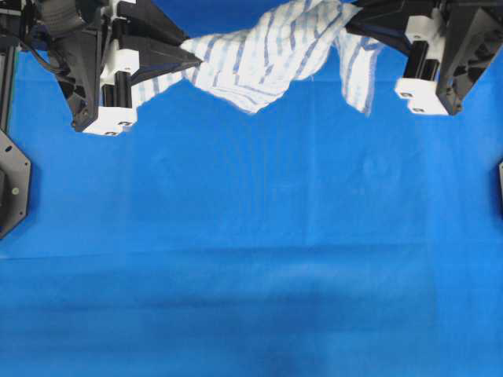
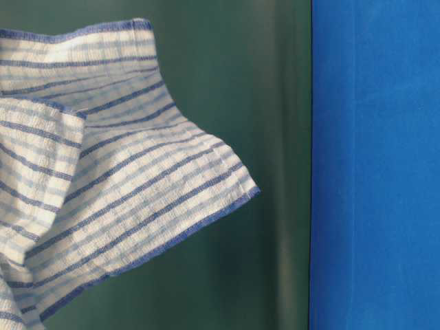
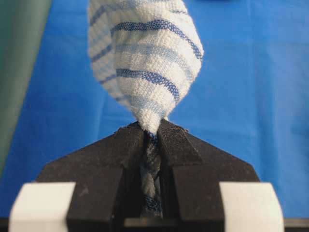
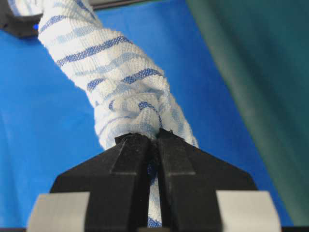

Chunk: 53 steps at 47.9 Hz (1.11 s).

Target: Lift the towel with both arms.

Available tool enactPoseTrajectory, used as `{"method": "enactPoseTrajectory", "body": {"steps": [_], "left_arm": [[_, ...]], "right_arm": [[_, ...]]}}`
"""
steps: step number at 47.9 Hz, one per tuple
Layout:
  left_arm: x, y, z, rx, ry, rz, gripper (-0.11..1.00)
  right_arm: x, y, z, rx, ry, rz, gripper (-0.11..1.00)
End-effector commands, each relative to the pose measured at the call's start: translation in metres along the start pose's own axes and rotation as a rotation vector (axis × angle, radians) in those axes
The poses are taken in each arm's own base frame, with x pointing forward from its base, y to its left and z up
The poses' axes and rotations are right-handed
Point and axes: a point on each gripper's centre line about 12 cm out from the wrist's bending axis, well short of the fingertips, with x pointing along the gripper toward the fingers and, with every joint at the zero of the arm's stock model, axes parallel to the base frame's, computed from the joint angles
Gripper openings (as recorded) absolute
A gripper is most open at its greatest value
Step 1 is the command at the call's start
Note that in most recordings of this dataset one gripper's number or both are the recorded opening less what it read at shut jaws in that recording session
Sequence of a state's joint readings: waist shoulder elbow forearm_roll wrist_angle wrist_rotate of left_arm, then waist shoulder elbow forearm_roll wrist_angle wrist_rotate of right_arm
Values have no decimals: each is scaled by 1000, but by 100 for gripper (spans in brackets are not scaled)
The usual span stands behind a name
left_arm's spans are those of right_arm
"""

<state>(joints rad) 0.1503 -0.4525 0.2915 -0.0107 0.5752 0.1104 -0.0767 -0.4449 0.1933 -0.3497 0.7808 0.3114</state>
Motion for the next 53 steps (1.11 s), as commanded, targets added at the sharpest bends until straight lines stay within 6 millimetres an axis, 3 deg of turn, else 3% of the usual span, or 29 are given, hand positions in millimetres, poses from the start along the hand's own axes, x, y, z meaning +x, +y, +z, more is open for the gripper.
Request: {"method": "enactPoseTrajectory", "body": {"steps": [1,8,14,21,25,39,53], "left_arm": [[-9,2,11,8,-39,8,3],[-9,2,12,45,-44,9,6],[-8,1,10,61,-39,6,36],[-10,-2,11,97,-48,0,78],[-11,-1,12,99,-56,2,91],[-5,-2,5,92,-60,2,90],[27,-7,-42,67,-85,4,90]], "right_arm": [[-10,-2,9,1,-33,1,3],[-9,-2,8,-3,-31,1,3],[-8,-1,8,-11,-29,1,6],[-7,-3,6,-22,-21,-15,49],[-7,-5,5,-27,-21,-28,66],[1,-5,-1,-29,-1,-32,66],[33,5,-45,-28,54,-2,66]]}}
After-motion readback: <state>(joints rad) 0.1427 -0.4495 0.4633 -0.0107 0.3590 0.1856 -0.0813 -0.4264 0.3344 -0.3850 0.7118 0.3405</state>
